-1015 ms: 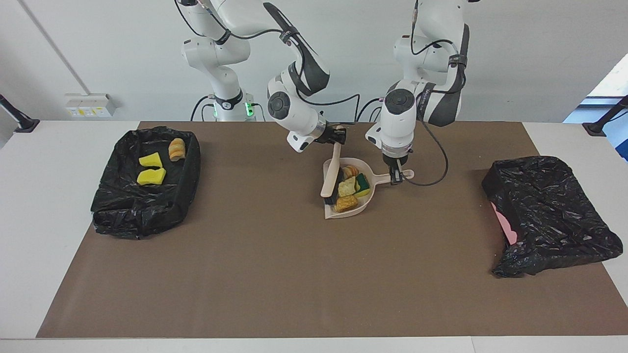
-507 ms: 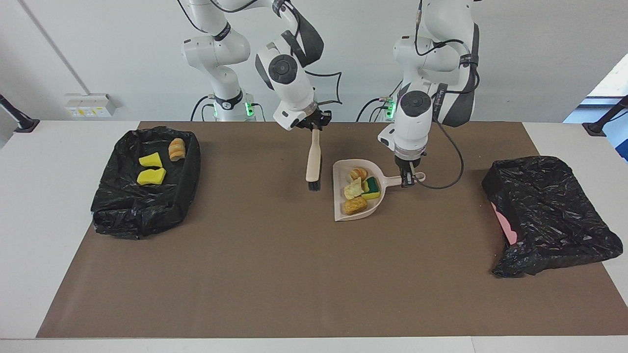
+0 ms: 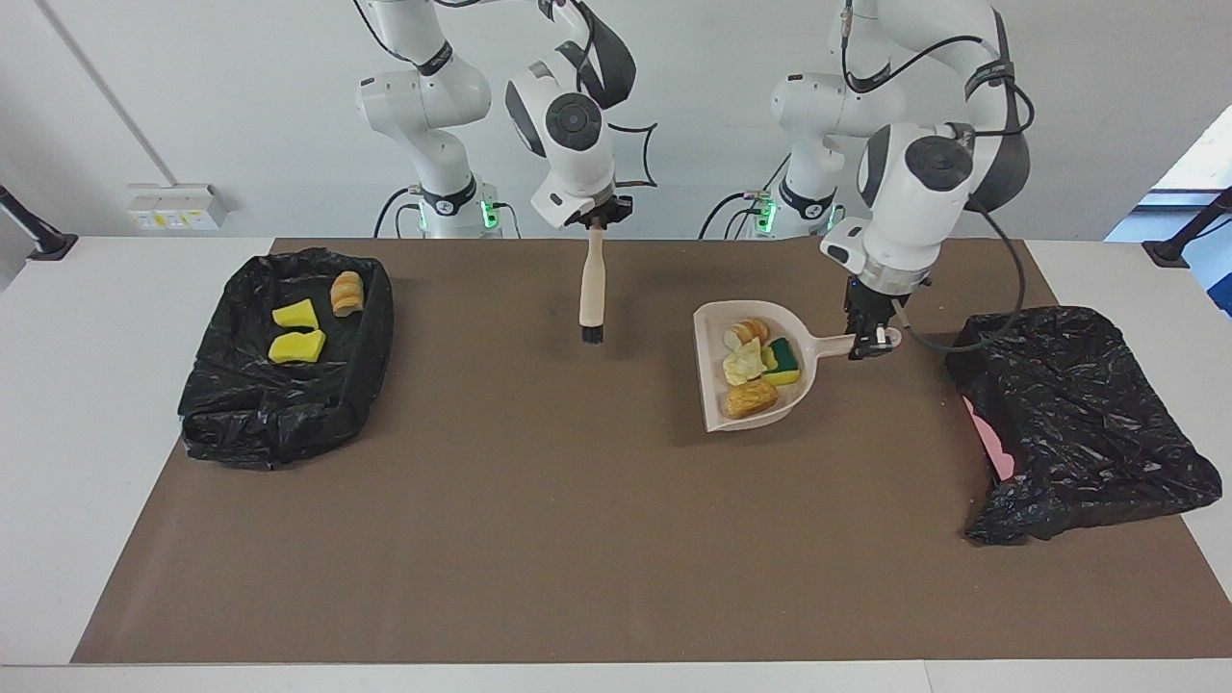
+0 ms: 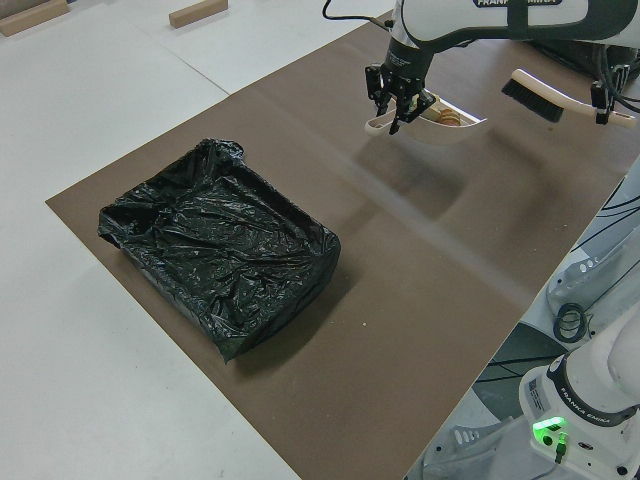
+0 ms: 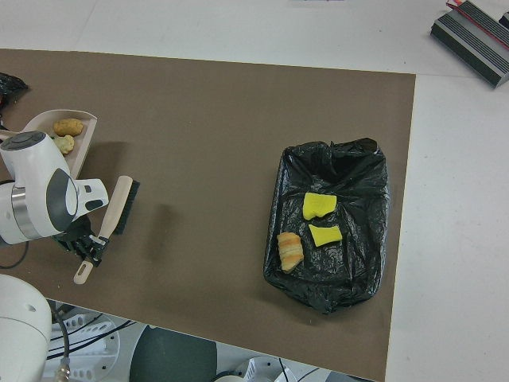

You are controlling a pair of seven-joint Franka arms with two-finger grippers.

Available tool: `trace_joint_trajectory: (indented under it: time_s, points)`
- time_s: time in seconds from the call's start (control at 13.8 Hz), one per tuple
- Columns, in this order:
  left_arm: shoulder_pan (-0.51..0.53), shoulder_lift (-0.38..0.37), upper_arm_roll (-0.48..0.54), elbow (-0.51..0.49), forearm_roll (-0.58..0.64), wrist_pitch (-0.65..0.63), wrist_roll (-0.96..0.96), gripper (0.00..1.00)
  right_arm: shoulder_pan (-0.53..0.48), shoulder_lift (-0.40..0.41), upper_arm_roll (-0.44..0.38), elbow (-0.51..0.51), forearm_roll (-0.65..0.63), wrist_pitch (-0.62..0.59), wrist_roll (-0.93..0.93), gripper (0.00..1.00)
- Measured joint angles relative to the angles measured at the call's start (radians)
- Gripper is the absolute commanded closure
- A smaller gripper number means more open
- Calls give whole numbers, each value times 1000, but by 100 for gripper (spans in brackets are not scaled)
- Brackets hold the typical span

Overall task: Sweep and dump trash in bin
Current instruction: 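Carry the dustpan with the left gripper while the right gripper drops the brush, then tip the dustpan with the left gripper to dump trash into the bag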

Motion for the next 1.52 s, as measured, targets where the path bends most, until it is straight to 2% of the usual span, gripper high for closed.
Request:
trace_joint_trajectory:
  time_s: [0.14,0.51,0.94,1.16,1.52]
  points:
    - [76,-11,3,36,-26,-39,43,100,63,14,2,-23,1,37,48,100]
    - [266,-17,7,73,-61,-61,90,100,163,66,3,-148,2,226,71,100]
    - [448,-5,17,156,-94,-63,145,100,162,56,-1,-166,1,209,72,100]
    - [526,41,20,254,-99,-64,194,100,162,52,-1,-146,-1,157,72,100]
    - [572,140,22,394,-14,-68,212,100,159,53,-9,-143,-2,171,72,100]
